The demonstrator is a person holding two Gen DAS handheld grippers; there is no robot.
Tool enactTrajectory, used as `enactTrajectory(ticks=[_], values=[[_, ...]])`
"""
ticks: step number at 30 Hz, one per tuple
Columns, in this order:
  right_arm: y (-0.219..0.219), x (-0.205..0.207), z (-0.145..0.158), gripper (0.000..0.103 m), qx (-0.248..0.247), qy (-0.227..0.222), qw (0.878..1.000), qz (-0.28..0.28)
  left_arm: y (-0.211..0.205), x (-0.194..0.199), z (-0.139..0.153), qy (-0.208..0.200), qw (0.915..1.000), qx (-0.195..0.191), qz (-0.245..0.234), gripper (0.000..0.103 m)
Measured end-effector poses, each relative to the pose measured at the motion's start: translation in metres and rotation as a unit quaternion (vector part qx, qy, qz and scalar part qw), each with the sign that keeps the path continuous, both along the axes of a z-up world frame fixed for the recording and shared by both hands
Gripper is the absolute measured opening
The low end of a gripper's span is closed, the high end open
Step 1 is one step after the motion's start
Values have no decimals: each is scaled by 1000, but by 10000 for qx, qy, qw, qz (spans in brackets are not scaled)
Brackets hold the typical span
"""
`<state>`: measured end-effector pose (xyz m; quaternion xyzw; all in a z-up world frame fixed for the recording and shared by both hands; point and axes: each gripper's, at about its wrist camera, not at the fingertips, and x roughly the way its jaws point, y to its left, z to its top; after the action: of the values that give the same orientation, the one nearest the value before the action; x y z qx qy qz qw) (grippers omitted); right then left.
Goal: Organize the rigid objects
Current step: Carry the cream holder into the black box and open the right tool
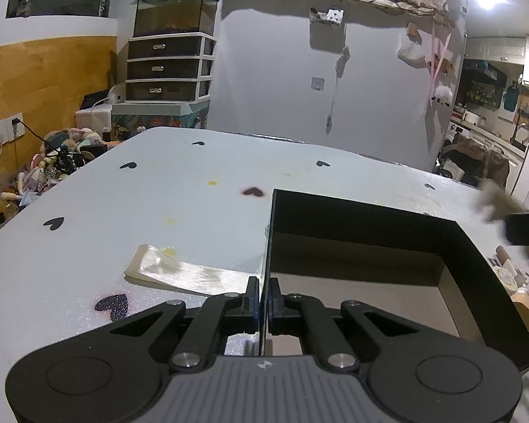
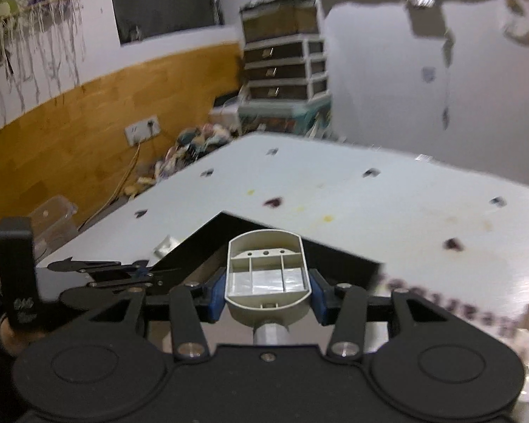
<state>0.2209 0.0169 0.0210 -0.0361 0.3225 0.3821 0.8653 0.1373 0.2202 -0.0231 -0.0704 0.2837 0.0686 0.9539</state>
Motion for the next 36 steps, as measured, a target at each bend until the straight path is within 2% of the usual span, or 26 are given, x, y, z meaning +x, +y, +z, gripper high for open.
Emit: enactTrajectory(ticks=[4, 10, 20, 21, 24, 27, 30, 36], values=[[38, 17, -19, 48, -184, 496, 9985, 100, 0, 2, 1, 84, 10000, 0, -30, 4], [78, 44, -39, 48, -312, 1072, 9937, -55, 2, 5, 4, 184, 9998, -43, -32, 4], [101, 61, -56, 49, -499, 1451, 9878, -250, 1, 7, 6, 301, 9995, -46, -57, 4], [101, 61, -57, 49, -482, 1458, 9878, -276, 1, 7, 6, 313, 9995, -39, -62, 4], [97, 60, -51, 66, -411, 1488, 9876, -271, 1, 8, 7, 346, 9994, -28, -63, 4], [86, 57, -40, 69, -351, 1443, 9885, -276, 1, 9, 7, 370, 9993, -31, -53, 4], [62, 49, -22, 73, -88, 1340, 9907, -228, 1, 10, 7, 372, 9993, -36, -30, 4], [-1, 27, 13, 81, 311, 694, 9964, -361, 0, 10, 6, 373, 9993, 0, 1, 4]])
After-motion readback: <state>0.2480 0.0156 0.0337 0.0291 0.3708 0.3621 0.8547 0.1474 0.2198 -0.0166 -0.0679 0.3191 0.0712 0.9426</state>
